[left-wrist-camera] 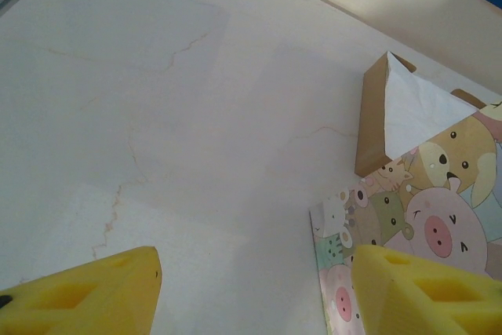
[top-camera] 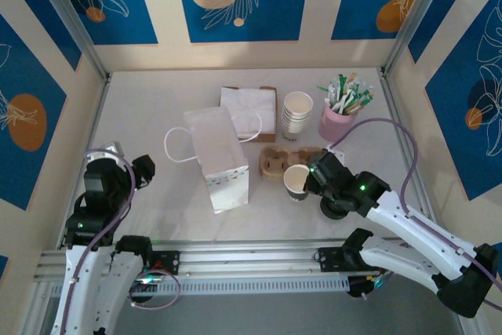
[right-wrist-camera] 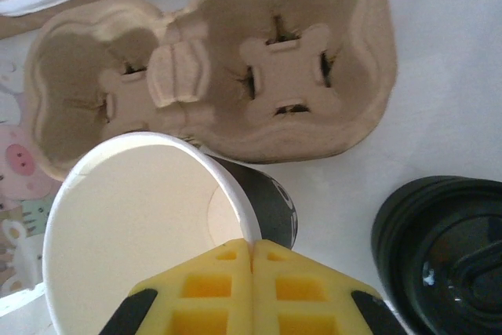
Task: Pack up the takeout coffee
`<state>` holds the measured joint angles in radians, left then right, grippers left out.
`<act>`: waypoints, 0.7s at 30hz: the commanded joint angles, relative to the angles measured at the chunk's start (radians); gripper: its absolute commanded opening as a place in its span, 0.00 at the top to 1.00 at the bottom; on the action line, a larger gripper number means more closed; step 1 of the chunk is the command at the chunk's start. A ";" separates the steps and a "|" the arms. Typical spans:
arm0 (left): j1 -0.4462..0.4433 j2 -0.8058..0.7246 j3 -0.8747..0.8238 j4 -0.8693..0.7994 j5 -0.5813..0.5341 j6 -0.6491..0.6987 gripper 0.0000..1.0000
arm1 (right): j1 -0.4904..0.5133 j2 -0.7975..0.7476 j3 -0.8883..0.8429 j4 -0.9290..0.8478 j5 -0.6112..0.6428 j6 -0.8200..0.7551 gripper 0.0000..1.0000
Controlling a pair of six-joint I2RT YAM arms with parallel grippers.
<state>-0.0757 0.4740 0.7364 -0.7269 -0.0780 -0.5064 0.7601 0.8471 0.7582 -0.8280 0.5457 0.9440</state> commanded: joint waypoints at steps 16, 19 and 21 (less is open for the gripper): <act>0.013 0.029 -0.048 0.011 0.177 0.000 0.33 | 0.237 -0.036 -0.086 0.083 0.020 0.168 1.00; 0.013 0.028 -0.050 0.011 0.177 0.001 0.33 | 0.236 -0.023 -0.099 0.099 0.020 0.175 0.98; 0.013 0.029 -0.051 0.013 0.180 -0.001 0.33 | 0.236 -0.015 -0.102 0.103 0.020 0.179 0.95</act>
<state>-0.0746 0.5060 0.6922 -0.7254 0.0788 -0.5068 0.9894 0.8265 0.6693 -0.7551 0.5358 1.0863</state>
